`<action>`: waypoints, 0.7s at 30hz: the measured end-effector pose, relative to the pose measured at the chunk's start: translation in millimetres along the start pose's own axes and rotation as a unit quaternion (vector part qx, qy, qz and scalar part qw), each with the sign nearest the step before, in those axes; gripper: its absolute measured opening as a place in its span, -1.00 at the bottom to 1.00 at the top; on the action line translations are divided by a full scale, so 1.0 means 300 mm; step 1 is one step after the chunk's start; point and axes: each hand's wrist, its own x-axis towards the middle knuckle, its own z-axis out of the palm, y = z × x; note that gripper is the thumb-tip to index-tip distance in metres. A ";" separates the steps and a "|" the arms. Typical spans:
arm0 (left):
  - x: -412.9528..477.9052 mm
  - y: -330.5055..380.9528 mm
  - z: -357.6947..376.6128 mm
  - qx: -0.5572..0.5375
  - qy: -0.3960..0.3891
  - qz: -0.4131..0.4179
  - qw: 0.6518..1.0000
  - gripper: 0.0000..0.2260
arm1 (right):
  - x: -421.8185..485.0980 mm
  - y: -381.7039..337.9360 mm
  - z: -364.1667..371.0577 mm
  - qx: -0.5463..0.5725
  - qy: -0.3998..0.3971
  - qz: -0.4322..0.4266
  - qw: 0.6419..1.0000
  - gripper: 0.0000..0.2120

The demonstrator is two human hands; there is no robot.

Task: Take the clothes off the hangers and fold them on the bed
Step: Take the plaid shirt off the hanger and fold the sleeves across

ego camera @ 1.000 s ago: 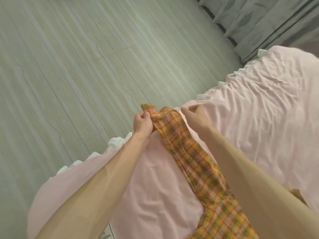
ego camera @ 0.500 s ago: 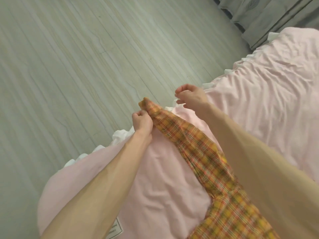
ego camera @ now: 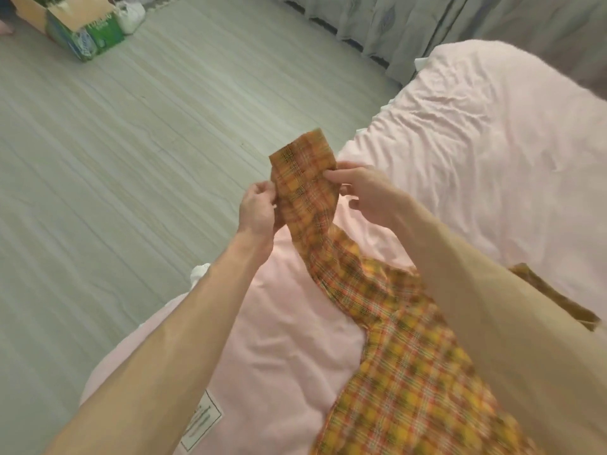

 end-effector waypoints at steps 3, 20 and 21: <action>-0.120 -0.027 0.071 0.104 0.073 0.133 0.983 -0.87 | -0.178 0.013 -0.107 -0.012 0.090 -0.057 0.994 -0.91; -1.163 -0.940 0.393 0.555 -0.305 0.397 0.664 -0.83 | -1.250 1.005 -0.613 -0.028 0.172 0.118 0.978 -0.68; -1.191 -0.997 0.391 0.580 -0.321 0.393 0.638 -0.82 | -1.278 1.060 -0.612 -0.019 0.175 0.135 0.975 -0.68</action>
